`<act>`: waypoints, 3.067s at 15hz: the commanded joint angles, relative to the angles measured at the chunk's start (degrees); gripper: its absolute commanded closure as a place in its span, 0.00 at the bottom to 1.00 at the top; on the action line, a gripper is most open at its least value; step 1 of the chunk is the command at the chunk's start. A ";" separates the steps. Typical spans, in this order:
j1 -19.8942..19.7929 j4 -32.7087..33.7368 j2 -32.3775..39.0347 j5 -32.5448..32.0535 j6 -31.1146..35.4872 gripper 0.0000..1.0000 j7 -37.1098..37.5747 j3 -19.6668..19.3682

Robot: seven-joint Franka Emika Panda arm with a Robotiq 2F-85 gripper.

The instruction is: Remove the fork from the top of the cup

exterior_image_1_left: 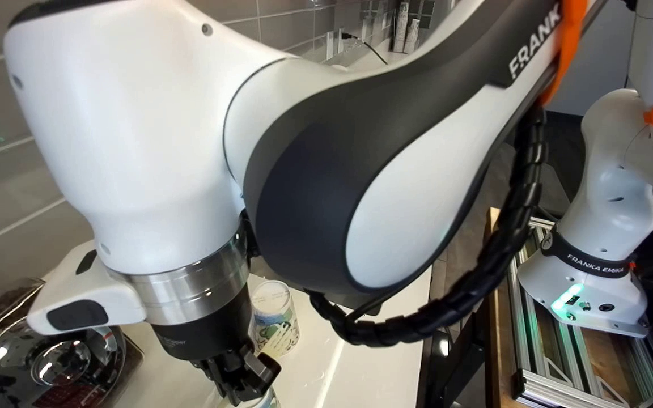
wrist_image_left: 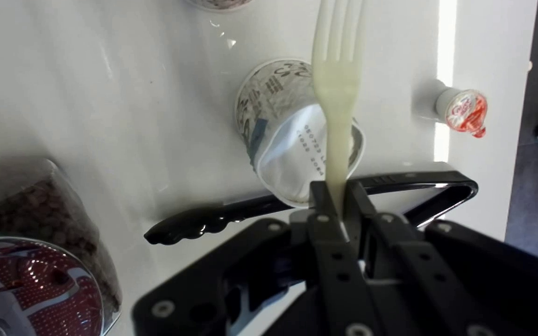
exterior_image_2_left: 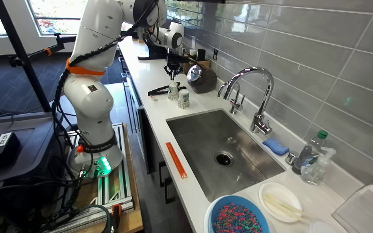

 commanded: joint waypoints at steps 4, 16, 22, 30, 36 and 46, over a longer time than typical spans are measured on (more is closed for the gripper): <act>2.32 4.08 3.07 -3.03 -3.12 0.97 3.61 -1.15; 3.07 6.61 5.20 -4.51 -6.31 0.97 4.37 -1.48; 3.19 7.43 5.76 -4.31 -7.26 0.97 4.18 -1.49; 3.36 7.85 6.52 -4.21 -7.30 0.97 4.13 -1.43; 3.41 8.17 6.69 -4.19 -7.32 0.60 4.25 -1.48; 3.13 8.26 6.16 -4.01 -7.31 0.00 4.42 -1.55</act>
